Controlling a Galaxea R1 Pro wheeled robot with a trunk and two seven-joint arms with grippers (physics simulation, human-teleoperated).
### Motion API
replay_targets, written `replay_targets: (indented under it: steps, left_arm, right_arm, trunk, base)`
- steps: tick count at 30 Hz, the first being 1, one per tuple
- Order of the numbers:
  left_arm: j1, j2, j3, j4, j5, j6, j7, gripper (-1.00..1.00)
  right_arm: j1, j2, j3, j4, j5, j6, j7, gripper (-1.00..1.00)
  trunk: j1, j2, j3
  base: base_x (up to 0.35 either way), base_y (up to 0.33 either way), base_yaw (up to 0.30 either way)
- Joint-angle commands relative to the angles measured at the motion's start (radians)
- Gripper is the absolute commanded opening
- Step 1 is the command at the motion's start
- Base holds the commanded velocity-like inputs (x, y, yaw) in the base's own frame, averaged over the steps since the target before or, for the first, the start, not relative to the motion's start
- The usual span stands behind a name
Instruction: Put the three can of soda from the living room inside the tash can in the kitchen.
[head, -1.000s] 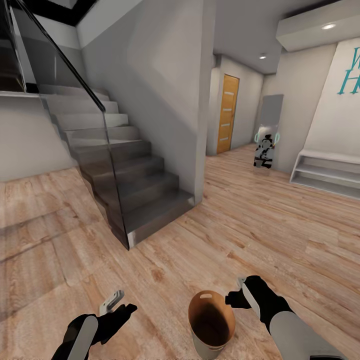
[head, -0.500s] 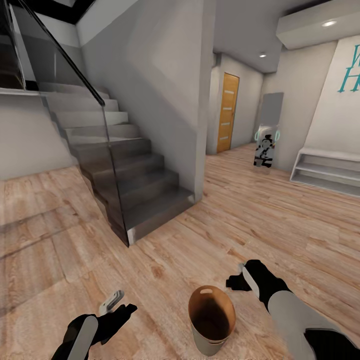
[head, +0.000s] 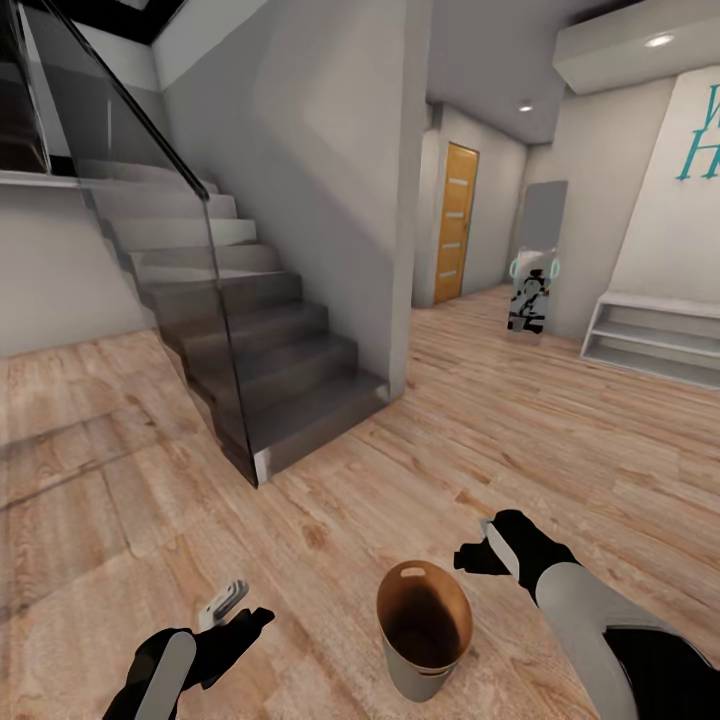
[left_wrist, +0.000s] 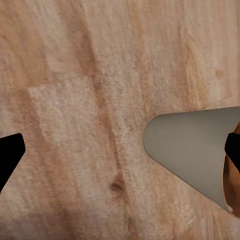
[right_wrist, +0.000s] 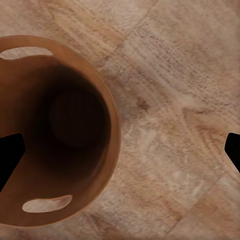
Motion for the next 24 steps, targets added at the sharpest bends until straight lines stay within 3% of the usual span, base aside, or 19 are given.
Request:
replay_targets:
  steps: [1, 20, 24]
  left_arm:
    - [0.0, 0.0, 0.0, 0.0, 0.0, 0.0, 0.0, 1.0]
    - [0.0, 0.0, -0.001, 0.0, -0.001, 0.0, 0.0, 1.0]
    - [0.0, 0.0, 0.0, 0.0, -0.001, 0.0, 0.0, 1.0]
  right_arm:
    - [0.0, 0.0, 0.0, 0.0, 0.0, 0.0, 0.0, 1.0]
    - [-0.001, -0.002, -0.002, 0.001, 0.0, 0.0, 0.0, 1.0]
    - [-0.003, -0.003, -0.002, 0.0, -0.001, 0.005, 0.002, 1.0]
  trunk:
    - [0.004, -0.007, -0.003]
    - [0.077, -0.14, -0.063]
    - [0.079, -0.141, -0.078]
  base:
    - [0.0, 0.0, 0.0]
    - [0.0, 0.0, 0.0]
    - [0.0, 0.0, 0.0]
